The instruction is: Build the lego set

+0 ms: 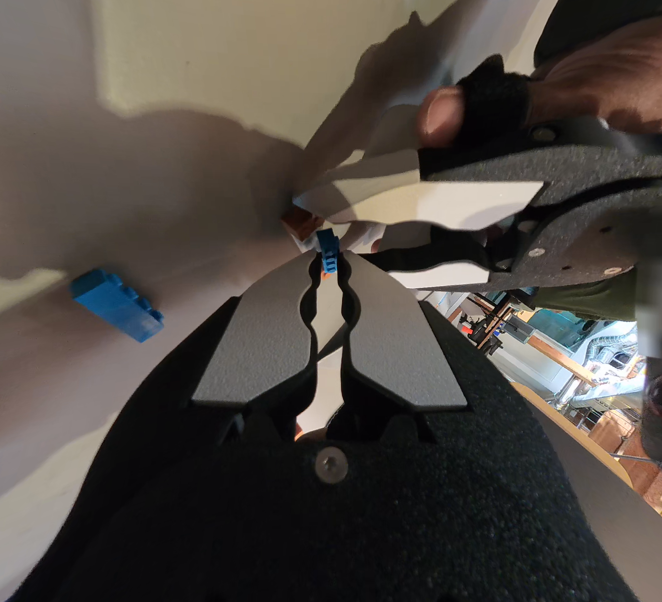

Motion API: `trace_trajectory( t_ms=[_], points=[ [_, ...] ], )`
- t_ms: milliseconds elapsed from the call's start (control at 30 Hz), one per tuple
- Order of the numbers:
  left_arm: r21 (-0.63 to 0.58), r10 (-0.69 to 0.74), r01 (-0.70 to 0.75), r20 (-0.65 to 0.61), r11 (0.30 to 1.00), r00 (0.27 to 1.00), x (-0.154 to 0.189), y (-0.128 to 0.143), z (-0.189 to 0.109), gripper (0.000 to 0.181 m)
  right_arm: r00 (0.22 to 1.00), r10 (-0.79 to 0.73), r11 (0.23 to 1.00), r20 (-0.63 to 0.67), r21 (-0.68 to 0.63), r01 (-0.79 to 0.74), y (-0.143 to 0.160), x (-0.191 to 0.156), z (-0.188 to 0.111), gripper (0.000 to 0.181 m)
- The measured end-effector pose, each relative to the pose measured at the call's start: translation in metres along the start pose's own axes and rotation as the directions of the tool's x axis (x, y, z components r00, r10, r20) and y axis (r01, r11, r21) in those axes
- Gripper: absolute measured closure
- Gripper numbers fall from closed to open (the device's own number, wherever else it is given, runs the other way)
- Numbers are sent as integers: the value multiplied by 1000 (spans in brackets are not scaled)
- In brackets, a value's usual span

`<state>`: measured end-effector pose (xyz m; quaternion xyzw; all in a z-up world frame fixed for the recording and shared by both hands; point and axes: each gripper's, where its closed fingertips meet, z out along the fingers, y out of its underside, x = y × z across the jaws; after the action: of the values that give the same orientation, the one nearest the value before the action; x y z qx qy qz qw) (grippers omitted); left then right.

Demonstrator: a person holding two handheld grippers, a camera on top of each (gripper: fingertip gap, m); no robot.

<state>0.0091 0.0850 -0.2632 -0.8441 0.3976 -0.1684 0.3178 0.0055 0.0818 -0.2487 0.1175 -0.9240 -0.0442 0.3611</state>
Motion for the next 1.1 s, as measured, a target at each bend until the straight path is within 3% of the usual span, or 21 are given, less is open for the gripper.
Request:
trace_trajectory(
  t_ms=[333,667,1100],
  points=[
    [62,48,-48,7,997,999,-2,-3,3,129,1000,19,1000,-12,9,-19,3,-2,-2,173],
    [-3,-98,98,-17,995,995,3,-14,-6,129,998,-23,1000,-66,-15,22,2,5,-11,173],
    [-70,-102,104,37,992,994,4,-15,-7,130,984,-159,983,-81,-108,150,0,8,-12,173]
  ],
)
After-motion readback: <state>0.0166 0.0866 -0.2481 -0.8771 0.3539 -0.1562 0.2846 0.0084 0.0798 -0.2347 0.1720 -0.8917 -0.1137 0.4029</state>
